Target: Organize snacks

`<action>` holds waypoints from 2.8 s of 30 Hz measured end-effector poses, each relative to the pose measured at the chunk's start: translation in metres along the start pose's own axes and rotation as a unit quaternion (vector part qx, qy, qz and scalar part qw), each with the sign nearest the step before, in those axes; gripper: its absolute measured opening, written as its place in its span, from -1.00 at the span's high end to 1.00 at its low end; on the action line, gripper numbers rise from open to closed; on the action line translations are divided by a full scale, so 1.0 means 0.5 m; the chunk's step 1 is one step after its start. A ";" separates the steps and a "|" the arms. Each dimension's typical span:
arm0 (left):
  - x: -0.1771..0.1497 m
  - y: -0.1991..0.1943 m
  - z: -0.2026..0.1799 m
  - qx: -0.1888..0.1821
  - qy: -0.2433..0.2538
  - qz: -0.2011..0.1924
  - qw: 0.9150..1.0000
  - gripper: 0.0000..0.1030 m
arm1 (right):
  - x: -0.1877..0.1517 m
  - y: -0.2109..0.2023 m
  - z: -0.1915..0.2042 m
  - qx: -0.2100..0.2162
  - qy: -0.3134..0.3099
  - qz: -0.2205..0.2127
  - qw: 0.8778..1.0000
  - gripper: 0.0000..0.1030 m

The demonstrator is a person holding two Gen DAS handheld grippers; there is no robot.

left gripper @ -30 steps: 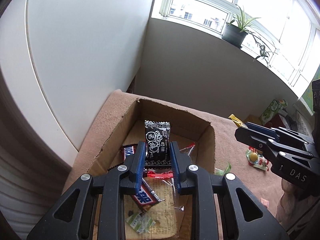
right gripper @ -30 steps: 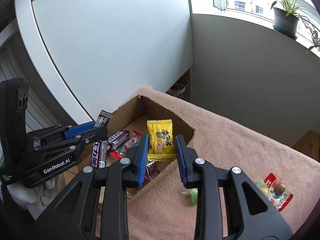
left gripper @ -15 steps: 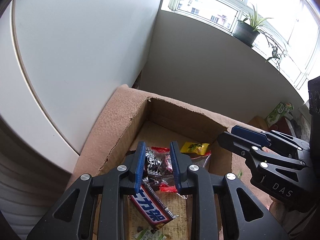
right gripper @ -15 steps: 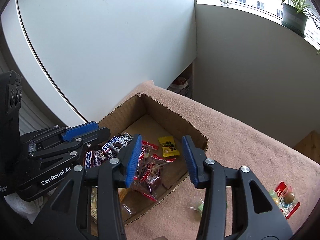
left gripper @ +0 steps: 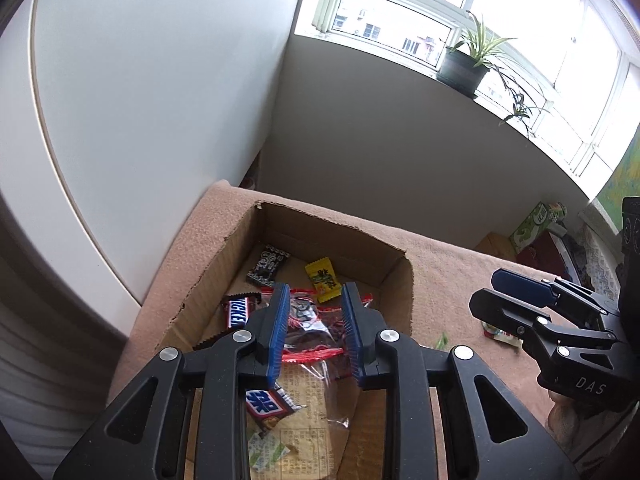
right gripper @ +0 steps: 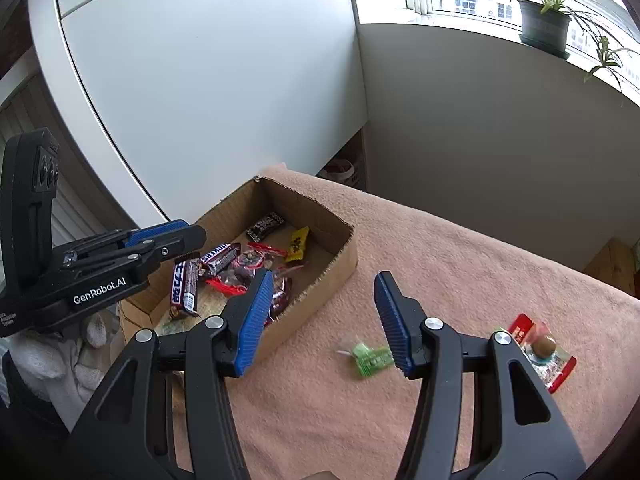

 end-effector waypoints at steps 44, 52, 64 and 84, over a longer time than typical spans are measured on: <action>-0.191 0.244 -0.230 0.004 0.125 0.177 0.976 0.44 | -0.396 -0.066 -0.169 0.046 0.105 0.105 0.988 -0.07; -0.234 0.227 -0.242 0.023 0.213 0.165 0.963 0.44 | -0.394 -0.063 -0.144 0.062 0.091 0.113 0.987 -0.07; -0.252 0.218 -0.243 0.027 0.245 0.152 0.957 0.43 | -0.404 -0.065 -0.123 -0.002 0.021 0.135 0.991 0.34; -0.224 0.184 -0.218 0.004 0.188 0.125 0.974 0.91 | -0.410 -0.112 -0.132 -0.031 0.037 0.113 0.992 0.60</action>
Point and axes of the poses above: each gripper's, at about its wrist camera, not at the fingertips, and y roughly the way its jaws point, z to its left, x to its top, the point moved 7 cm from there along y, roughly the way its jaws point, and after that the axes turned 13 degrees about -y, right-handed, at the moved point
